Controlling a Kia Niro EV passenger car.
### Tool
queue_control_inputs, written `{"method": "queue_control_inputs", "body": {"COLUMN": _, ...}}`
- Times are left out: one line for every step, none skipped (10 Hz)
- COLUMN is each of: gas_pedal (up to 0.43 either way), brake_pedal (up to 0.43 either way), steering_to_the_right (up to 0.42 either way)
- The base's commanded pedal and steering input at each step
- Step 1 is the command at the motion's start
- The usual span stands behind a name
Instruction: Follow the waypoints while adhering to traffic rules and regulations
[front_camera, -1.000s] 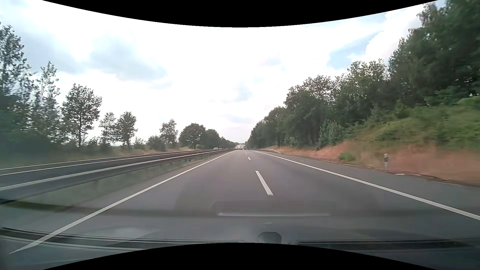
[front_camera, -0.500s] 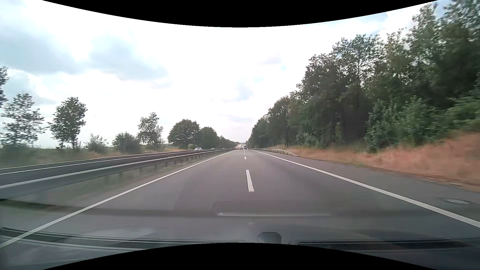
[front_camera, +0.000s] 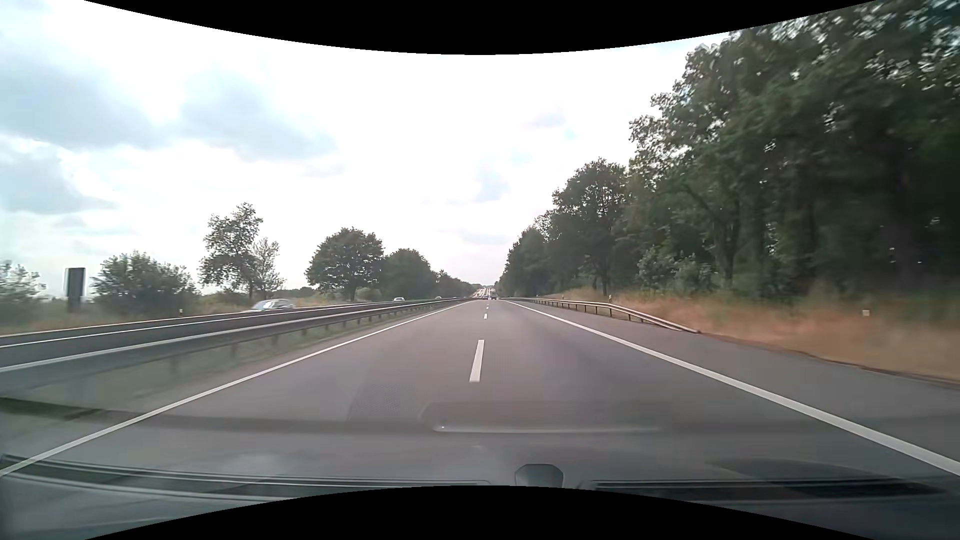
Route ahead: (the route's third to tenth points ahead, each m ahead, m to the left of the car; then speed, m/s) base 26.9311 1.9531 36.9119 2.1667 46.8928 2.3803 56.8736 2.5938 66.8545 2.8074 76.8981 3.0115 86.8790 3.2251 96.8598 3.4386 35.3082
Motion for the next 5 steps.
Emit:
{"method": "queue_control_inputs", "body": {"gas_pedal": 0.398, "brake_pedal": 0.000, "steering_to_the_right": -0.008}}
{"method": "queue_control_inputs", "body": {"gas_pedal": 0.398, "brake_pedal": 0.000, "steering_to_the_right": -0.005}}
{"method": "queue_control_inputs", "body": {"gas_pedal": 0.398, "brake_pedal": 0.000, "steering_to_the_right": -0.004}}
{"method": "queue_control_inputs", "body": {"gas_pedal": 0.398, "brake_pedal": 0.000, "steering_to_the_right": -0.004}}
{"method": "queue_control_inputs", "body": {"gas_pedal": 0.398, "brake_pedal": 0.000, "steering_to_the_right": -0.004}}
